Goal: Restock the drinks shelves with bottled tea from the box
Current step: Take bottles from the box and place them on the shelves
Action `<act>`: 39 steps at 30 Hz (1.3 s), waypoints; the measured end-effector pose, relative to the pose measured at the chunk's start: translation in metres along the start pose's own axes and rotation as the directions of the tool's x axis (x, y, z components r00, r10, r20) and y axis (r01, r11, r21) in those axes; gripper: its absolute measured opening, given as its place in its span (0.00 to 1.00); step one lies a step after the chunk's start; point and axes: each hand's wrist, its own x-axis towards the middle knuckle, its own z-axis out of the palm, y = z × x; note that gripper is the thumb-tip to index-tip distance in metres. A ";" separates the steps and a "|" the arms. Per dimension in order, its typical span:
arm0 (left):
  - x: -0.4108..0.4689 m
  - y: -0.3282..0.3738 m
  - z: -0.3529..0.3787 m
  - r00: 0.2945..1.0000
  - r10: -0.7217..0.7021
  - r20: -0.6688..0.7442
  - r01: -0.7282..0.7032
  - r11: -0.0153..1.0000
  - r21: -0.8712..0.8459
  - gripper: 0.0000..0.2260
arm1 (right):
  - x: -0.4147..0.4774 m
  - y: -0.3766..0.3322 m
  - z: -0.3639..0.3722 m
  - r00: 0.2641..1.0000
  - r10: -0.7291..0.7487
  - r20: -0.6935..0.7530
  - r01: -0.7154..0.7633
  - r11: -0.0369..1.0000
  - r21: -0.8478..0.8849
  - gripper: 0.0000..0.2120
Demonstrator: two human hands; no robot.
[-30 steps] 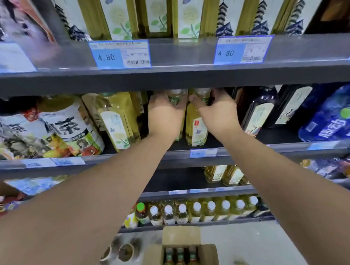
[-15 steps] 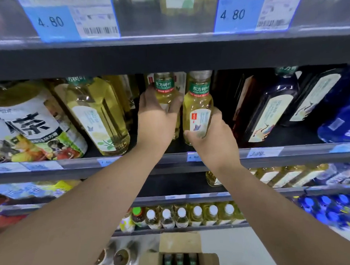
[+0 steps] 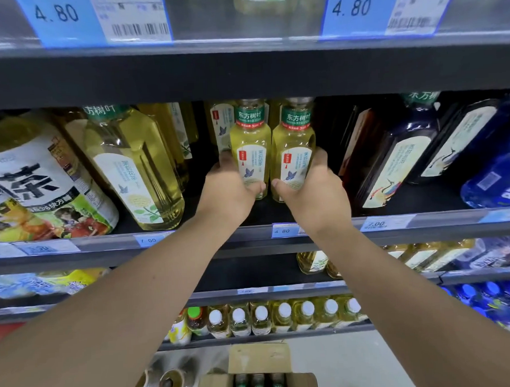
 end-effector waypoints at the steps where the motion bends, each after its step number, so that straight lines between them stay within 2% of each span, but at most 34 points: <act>1: 0.000 0.001 0.001 1.000 0.008 -0.003 -0.008 1.000 -0.003 0.30 | 0.000 0.000 -0.001 1.000 0.004 -0.003 -0.004 1.000 0.003 0.34; 5: 0.003 0.004 0.004 1.000 0.019 -0.001 -0.019 1.000 -0.004 0.28 | 0.003 0.002 -0.003 1.000 0.000 0.009 0.000 1.000 0.026 0.34; 15: 0.017 0.018 0.015 0.997 -0.078 -0.020 0.078 0.996 -0.032 0.30 | 0.033 0.007 -0.004 0.998 0.008 0.067 -0.013 0.996 0.085 0.29; 22: 0.038 0.023 0.021 0.993 -0.115 -0.013 0.115 0.993 0.002 0.29 | 0.053 0.006 0.010 0.997 0.060 0.043 -0.059 0.998 -0.030 0.28; 27: 0.046 0.022 0.022 0.993 -0.114 -0.032 0.116 0.992 0.047 0.29 | 0.079 -0.004 0.017 0.980 0.154 0.128 -0.139 0.983 -0.118 0.25; 32: 0.052 0.022 0.013 0.990 -0.143 0.003 0.142 0.988 0.059 0.24 | 0.083 -0.013 0.020 0.988 0.116 0.105 -0.093 0.975 -0.204 0.23; 36: 0.046 0.020 0.000 0.988 -0.150 0.048 0.148 0.988 0.045 0.20 | 0.075 -0.019 0.015 0.971 0.185 0.150 -0.154 0.968 -0.196 0.22; 37: 0.040 0.019 -0.003 0.989 -0.139 0.052 0.136 0.989 0.058 0.20 | 0.067 -0.021 0.012 0.975 0.178 0.133 -0.153 0.972 -0.179 0.21; 39: 0.022 0.015 -0.005 0.998 -0.051 0.046 0.047 0.996 0.072 0.19 | 0.040 -0.021 0.007 0.998 0.053 0.034 -0.048 0.990 -0.131 0.19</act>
